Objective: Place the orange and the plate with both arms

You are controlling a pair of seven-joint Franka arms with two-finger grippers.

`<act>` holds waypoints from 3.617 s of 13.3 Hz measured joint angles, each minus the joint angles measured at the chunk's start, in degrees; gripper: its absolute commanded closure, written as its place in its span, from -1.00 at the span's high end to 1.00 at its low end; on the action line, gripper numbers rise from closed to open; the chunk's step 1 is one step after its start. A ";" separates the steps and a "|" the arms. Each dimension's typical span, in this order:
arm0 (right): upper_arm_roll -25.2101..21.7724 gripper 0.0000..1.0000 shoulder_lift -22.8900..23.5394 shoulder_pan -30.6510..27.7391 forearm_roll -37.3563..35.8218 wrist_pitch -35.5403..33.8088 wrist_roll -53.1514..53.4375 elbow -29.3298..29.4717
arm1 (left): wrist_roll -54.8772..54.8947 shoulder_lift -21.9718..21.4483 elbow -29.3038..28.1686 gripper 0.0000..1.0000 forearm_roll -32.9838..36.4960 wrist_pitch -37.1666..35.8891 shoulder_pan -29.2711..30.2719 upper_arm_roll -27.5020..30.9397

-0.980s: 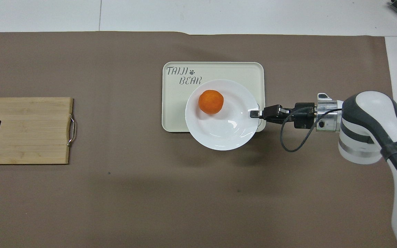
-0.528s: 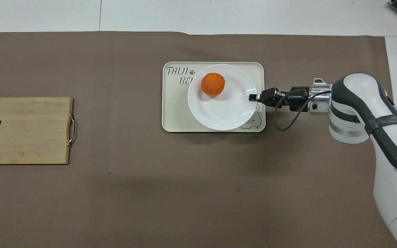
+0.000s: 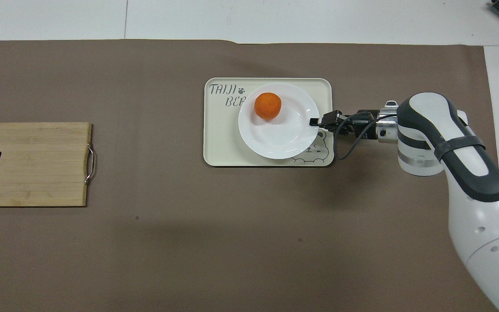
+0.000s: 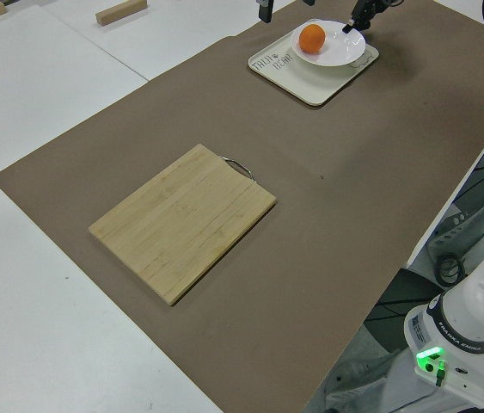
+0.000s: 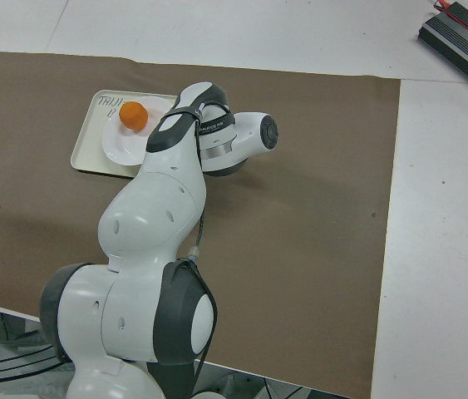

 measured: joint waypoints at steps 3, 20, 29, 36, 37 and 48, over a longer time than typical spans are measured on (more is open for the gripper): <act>0.13 -1.00 0.80 0.92 0.48 0.69 0.00 1.30 | 0.00 0.00 0.00 1.00 0.00 0.00 0.00 0.00; 0.16 1.00 1.80 4.83 -5.91 10.71 1.60 2.82 | 0.00 0.00 0.00 1.00 0.00 -0.01 0.00 0.00; -1.80 1.00 -7.99 4.19 -48.46 8.71 21.34 3.49 | 0.00 0.00 0.00 1.00 0.00 -0.01 0.00 0.00; -1.98 1.00 -19.79 2.96 -67.41 -11.01 33.81 3.65 | 0.00 0.00 0.00 1.00 0.00 -0.03 0.00 0.00; -1.97 1.00 -21.26 2.97 -69.12 -13.02 35.80 3.66 | 0.00 0.00 0.00 1.00 0.00 -0.03 0.00 0.00; -2.28 1.00 -32.21 -4.37 -73.15 -25.47 44.82 3.02 | 0.00 0.00 0.00 1.00 0.00 -0.03 0.00 0.00</act>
